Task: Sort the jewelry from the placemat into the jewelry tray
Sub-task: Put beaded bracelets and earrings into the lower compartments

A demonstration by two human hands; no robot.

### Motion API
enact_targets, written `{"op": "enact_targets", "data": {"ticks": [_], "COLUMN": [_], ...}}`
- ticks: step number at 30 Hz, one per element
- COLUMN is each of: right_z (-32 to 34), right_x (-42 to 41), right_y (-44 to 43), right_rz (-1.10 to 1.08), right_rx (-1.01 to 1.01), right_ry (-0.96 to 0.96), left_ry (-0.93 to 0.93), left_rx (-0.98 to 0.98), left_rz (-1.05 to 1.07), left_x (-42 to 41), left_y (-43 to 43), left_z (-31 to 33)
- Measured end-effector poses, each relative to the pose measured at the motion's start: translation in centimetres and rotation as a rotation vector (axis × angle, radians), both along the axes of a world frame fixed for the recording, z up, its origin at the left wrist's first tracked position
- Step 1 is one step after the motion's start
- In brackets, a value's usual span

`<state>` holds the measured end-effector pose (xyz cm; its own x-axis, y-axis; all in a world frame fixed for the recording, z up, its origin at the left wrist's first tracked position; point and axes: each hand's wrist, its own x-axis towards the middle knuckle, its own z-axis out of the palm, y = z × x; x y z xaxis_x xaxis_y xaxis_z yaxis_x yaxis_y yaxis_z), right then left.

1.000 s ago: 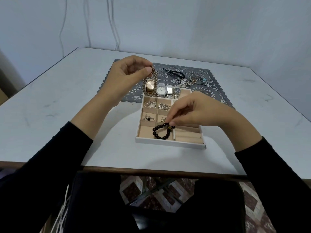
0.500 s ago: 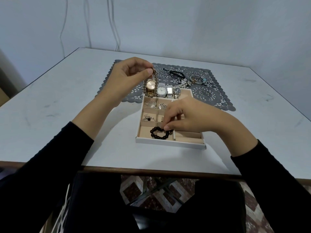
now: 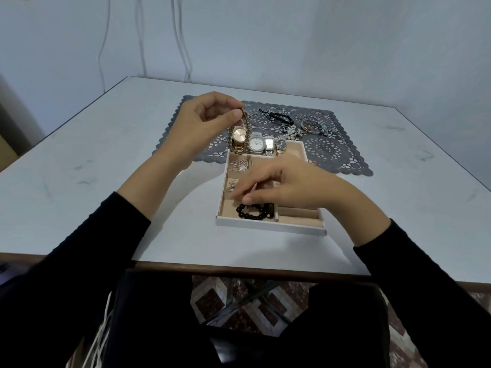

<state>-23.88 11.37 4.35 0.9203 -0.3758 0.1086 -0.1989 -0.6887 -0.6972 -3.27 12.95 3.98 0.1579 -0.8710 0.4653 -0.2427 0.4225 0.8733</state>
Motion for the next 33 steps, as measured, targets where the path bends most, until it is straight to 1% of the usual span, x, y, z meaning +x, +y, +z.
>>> {"op": "enact_targets", "data": {"ticks": [5, 8, 17, 27, 33], "right_z": [-0.2, 0.0, -0.1, -0.8, -0.1], "right_x": [0.6, 0.1, -1.5, -0.9, -2.1], "right_y": [0.3, -0.1, -1.5, -1.1, -1.3], "right_rz": [0.057, 0.033, -0.063, -0.134, -0.154], "right_rx": [-0.03, -0.028, -0.102, -0.138, -0.136], "right_ry": [0.041, 0.061, 0.094, 0.029, 0.099], "left_ry": [0.002, 0.018, 0.035, 0.034, 0.027], "left_rx": [0.006, 0.006, 0.007, 0.015, 0.021], "left_rz": [0.004, 0.008, 0.015, 0.026, 0.031], "left_x": [0.0, 0.1, 0.1, 0.2, 0.2], "left_y": [0.0, 0.1, 0.1, 0.1, 0.1], "left_z": [0.0, 0.1, 0.1, 0.0, 0.1]}}
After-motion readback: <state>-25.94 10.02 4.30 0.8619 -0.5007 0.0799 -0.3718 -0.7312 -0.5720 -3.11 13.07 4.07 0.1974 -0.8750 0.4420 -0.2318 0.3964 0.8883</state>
